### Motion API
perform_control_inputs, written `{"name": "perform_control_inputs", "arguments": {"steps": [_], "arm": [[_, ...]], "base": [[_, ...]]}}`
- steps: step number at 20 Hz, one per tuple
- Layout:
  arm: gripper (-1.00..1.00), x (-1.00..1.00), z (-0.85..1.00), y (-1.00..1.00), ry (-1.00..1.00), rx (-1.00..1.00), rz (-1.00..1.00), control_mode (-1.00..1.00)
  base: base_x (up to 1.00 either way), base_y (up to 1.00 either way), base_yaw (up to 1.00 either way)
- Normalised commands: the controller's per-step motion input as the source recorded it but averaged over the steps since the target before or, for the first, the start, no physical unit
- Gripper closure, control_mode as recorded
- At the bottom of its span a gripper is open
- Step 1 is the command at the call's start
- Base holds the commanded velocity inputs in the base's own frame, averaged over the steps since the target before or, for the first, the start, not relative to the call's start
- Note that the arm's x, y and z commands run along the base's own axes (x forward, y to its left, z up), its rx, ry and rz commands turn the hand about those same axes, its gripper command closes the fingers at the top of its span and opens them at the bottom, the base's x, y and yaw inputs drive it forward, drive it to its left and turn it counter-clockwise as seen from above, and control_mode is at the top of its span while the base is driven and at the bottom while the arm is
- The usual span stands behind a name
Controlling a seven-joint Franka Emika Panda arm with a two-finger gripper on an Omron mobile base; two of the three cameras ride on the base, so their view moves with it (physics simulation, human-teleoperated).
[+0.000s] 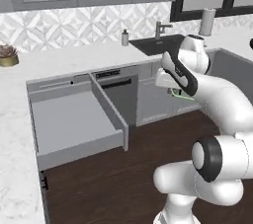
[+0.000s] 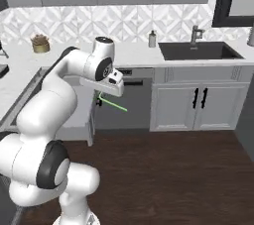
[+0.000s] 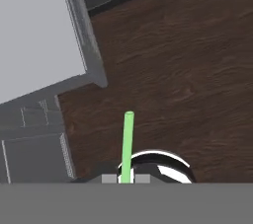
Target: Take a straw from the drawer in front and place it inside the glass cup on the dining counter.
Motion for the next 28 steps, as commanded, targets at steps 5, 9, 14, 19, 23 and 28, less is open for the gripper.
{"name": "perform_control_inputs", "arguments": {"steps": [5,9,14,19,23,28], "arm": [[1.0,0.0,0.0,0.0,0.0,0.0,0.0,1.0],[1.0,0.0,0.0,0.0,0.0,0.0,0.0,1.0],[1.0,0.0,0.0,0.0,0.0,0.0,0.0,1.0],[1.0,0.0,0.0,0.0,0.0,0.0,0.0,1.0],[1.0,0.0,0.0,0.0,0.0,0.0,0.0,1.0],[1.0,0.0,0.0,0.0,0.0,0.0,0.0,1.0]], "base": [[0.0,-0.37,-0.88],[-0.08,-0.83,-0.67],[-0.06,-1.0,-0.34],[0.01,-1.0,-0.07],[0.03,-1.0,0.0],[0.0,-1.0,0.01]]}}
